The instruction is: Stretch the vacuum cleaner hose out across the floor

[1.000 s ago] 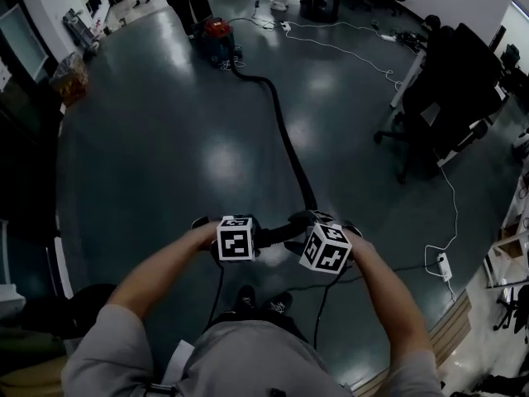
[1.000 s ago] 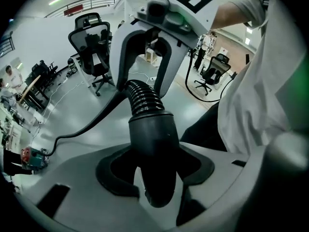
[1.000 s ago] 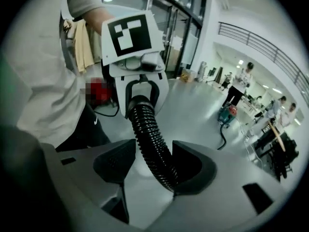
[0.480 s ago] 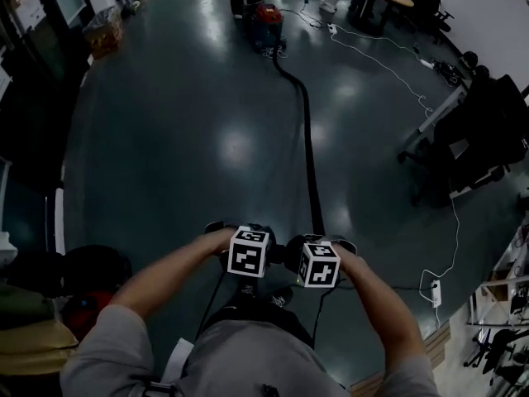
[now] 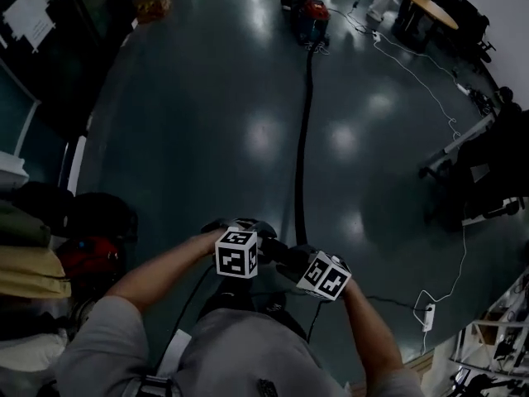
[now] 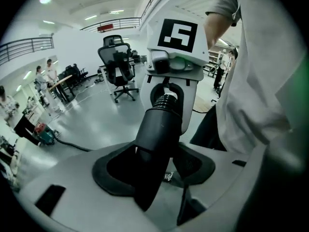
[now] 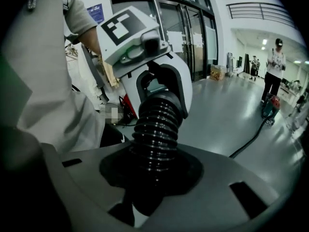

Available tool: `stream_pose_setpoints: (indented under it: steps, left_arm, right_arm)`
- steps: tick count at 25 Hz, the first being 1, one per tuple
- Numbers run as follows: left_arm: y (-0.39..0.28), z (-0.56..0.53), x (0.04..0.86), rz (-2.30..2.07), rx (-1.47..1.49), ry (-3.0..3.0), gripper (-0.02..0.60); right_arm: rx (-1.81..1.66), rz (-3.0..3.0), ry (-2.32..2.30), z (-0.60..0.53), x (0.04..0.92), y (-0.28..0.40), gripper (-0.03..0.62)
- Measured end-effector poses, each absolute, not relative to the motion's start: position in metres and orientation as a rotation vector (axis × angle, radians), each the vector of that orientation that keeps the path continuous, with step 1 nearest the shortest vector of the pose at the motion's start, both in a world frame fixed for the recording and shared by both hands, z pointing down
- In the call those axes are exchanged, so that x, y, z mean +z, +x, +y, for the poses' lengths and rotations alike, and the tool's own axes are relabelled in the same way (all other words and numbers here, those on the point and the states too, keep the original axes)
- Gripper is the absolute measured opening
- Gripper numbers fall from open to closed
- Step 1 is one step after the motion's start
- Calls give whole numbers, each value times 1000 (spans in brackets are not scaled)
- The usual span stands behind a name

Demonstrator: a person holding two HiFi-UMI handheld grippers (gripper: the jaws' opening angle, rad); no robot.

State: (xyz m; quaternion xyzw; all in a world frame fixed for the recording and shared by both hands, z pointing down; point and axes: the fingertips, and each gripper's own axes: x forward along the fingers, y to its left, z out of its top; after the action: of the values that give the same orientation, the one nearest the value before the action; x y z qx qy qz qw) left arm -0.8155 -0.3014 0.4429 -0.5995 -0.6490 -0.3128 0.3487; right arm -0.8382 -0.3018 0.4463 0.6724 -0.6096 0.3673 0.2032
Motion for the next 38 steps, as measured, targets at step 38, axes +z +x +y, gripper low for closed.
stream_pose_setpoints:
  steps: [38]
  left_arm:
    - [-807, -391, 623, -1158, -814, -2241, 153]
  right_arm:
    - [1060, -1650, 1783, -293, 524, -909, 118]
